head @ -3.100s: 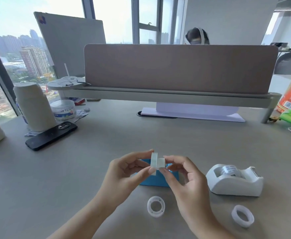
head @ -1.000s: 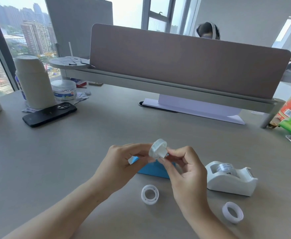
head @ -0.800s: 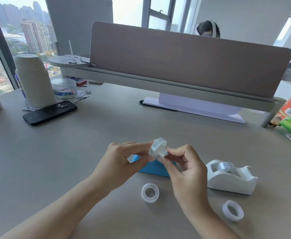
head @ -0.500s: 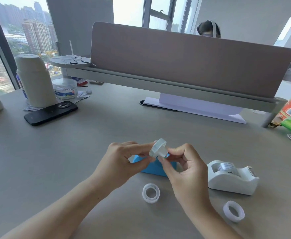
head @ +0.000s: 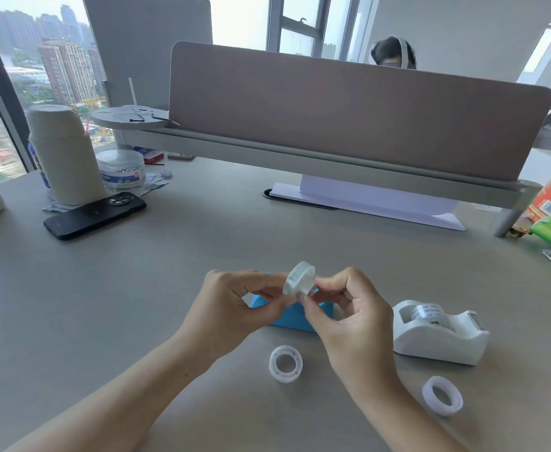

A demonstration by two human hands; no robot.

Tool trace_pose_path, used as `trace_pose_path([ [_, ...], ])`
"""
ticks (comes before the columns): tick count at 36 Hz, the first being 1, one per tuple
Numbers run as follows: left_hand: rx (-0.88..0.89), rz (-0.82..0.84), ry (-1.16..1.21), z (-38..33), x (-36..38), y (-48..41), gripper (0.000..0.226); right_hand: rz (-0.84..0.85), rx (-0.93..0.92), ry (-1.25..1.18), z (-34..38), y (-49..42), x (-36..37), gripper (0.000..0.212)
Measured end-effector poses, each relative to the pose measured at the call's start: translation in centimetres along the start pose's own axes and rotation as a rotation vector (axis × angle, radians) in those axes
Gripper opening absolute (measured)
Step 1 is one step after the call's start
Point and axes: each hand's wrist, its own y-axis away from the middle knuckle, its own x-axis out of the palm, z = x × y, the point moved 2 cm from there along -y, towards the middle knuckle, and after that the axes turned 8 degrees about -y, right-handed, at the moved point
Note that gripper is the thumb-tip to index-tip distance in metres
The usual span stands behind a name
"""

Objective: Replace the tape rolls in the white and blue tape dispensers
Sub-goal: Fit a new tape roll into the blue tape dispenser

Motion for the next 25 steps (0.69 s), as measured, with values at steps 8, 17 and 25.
trace_pose_path([
  [8, 0.022, 0.013, -0.069, 0.6, -0.7, -0.5, 0.037, 0.075, 0.005, -0.023, 0.0, -0.5, -0.8, 0.018],
  [17, 0.105, 0.011, -0.073, 0.4, -0.5, -0.6, 0.03, 0.135, 0.184, -0.098, -1.0, -0.4, -0.8, 0.039],
  [25, 0.059, -0.023, 0.013, 0.1, 0.0, -0.2, 0.03, 0.088, 0.191, -0.067, -0.7, 0.1, -0.4, 0.039],
])
